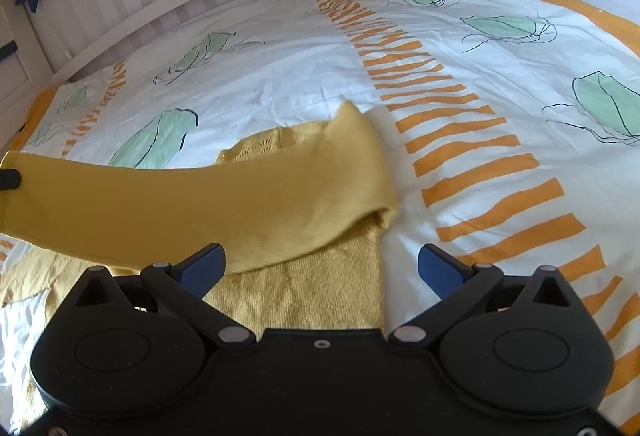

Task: Fold small clothes
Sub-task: 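Fold the held sleeve across the sweater body and open the left gripper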

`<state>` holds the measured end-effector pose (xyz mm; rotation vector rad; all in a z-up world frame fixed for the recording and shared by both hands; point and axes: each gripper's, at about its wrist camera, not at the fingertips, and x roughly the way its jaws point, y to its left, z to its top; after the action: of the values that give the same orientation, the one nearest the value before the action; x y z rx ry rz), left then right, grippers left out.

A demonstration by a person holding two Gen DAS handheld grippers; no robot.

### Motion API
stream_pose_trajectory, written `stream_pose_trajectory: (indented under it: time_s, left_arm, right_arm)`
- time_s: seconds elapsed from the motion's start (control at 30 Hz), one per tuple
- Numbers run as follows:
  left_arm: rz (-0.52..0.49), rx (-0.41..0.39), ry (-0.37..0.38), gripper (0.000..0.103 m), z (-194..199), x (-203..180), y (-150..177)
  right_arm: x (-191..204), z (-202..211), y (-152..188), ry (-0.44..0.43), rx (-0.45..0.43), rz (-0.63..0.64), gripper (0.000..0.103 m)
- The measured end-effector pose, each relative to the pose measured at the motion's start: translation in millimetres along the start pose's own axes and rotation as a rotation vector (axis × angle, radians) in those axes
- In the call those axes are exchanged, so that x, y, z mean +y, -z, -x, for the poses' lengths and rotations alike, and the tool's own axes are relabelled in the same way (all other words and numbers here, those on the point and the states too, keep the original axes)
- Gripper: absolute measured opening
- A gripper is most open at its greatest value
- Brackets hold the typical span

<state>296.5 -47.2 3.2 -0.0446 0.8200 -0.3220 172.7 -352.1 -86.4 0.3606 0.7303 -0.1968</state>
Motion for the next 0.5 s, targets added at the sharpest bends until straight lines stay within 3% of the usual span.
stream_pose_trajectory:
  time_s: [0.13, 0.37, 0.5]
  left_arm:
    - [0.017, 0.062, -0.040, 0.003, -29, 14, 13]
    - [0.093, 0.088, -0.139, 0.003, -52, 48, 28]
    - [0.096, 0.119, -0.132, 0.004, -64, 57, 31]
  right_arm:
    - [2, -4, 2, 0.006, 0.017, 0.010, 0.102]
    - [0, -5, 2, 0.013, 0.023, 0.004, 0.102]
    - [-1, -8, 2, 0.018, 0.027, 0.001, 0.102]
